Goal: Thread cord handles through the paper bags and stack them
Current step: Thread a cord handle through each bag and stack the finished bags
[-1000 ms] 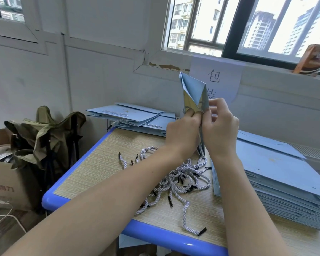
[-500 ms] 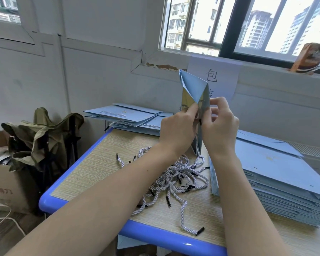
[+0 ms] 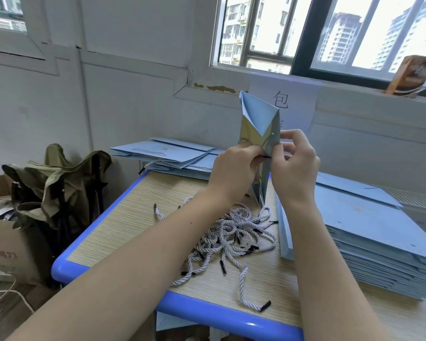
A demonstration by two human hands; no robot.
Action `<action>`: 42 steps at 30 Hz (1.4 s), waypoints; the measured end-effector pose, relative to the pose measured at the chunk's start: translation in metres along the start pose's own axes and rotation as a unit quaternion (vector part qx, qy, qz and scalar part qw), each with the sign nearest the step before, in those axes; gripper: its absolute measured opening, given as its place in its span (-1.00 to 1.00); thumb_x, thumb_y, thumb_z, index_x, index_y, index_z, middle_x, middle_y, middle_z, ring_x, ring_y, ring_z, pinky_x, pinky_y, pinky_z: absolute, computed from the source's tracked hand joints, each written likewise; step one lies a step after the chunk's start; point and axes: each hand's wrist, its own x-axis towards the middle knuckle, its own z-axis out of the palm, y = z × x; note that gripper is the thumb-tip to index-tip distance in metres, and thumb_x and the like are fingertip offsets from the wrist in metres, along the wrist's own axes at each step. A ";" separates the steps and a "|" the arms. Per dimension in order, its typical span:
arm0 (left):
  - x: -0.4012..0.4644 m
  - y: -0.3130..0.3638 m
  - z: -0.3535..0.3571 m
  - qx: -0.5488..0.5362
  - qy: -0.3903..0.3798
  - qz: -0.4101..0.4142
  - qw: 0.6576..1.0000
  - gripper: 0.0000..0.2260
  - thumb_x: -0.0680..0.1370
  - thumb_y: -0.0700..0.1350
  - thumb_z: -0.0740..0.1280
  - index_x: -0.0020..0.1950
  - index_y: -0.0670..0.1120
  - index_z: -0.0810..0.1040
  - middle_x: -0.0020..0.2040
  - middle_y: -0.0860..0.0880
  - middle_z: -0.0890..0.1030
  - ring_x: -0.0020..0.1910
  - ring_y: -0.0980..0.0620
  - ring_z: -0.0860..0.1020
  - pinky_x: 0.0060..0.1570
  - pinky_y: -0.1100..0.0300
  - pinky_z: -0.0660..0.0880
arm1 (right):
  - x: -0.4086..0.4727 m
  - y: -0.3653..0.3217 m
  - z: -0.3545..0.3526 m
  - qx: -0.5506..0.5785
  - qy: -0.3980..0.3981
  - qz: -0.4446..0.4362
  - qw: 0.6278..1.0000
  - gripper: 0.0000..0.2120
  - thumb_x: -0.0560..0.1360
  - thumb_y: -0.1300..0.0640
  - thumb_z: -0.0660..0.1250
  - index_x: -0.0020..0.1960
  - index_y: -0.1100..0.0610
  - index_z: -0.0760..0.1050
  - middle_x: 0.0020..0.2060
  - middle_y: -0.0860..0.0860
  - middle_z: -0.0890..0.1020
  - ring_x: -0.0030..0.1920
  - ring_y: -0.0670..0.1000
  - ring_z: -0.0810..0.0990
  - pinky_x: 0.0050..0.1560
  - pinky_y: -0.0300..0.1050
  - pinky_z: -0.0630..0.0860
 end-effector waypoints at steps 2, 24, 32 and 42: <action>0.002 -0.005 0.002 -0.012 -0.017 0.000 1.000 -0.81 0.52 -0.19 0.26 -0.03 -0.09 0.68 -0.08 -0.11 0.66 -0.11 -0.22 0.59 -0.16 -0.09 0.54 | 0.000 0.000 -0.001 0.009 0.001 0.013 1.000 -0.87 0.58 0.20 0.25 -0.02 -0.01 0.49 -0.20 -0.05 0.66 -0.24 -0.03 0.67 -0.11 0.07 0.63; -0.001 0.000 -0.008 0.173 0.019 0.018 0.985 -0.87 0.45 -0.16 0.46 -0.19 -0.12 0.52 -0.23 -0.06 0.56 -0.39 -0.24 0.53 -0.43 0.18 0.24 | -0.004 -0.005 0.001 0.023 -0.032 0.008 0.999 -0.87 0.59 0.20 0.26 -0.01 -0.01 0.51 -0.18 -0.03 0.69 -0.25 -0.04 0.69 -0.16 0.09 0.65; -0.001 -0.004 -0.009 0.197 -0.014 0.014 0.980 -0.90 0.44 -0.19 0.49 -0.18 -0.12 0.57 -0.24 -0.10 0.55 -0.37 -0.24 0.54 -0.41 0.17 0.22 | -0.004 -0.004 0.002 0.018 -0.031 -0.003 0.999 -0.88 0.61 0.18 0.27 -0.01 -0.02 0.50 -0.18 -0.03 0.69 -0.22 -0.01 0.69 -0.16 0.04 0.64; 0.013 0.007 -0.032 -0.018 -0.057 0.101 0.993 -0.86 0.48 -0.11 0.35 -0.18 -0.12 0.67 -0.12 0.01 0.61 -0.28 -0.03 0.58 -0.27 0.07 0.54 | 0.000 -0.001 0.000 0.008 0.006 0.009 1.000 -0.94 0.59 0.18 0.28 -0.01 0.04 0.50 -0.26 -0.10 0.63 -0.27 -0.07 0.67 -0.16 0.00 0.63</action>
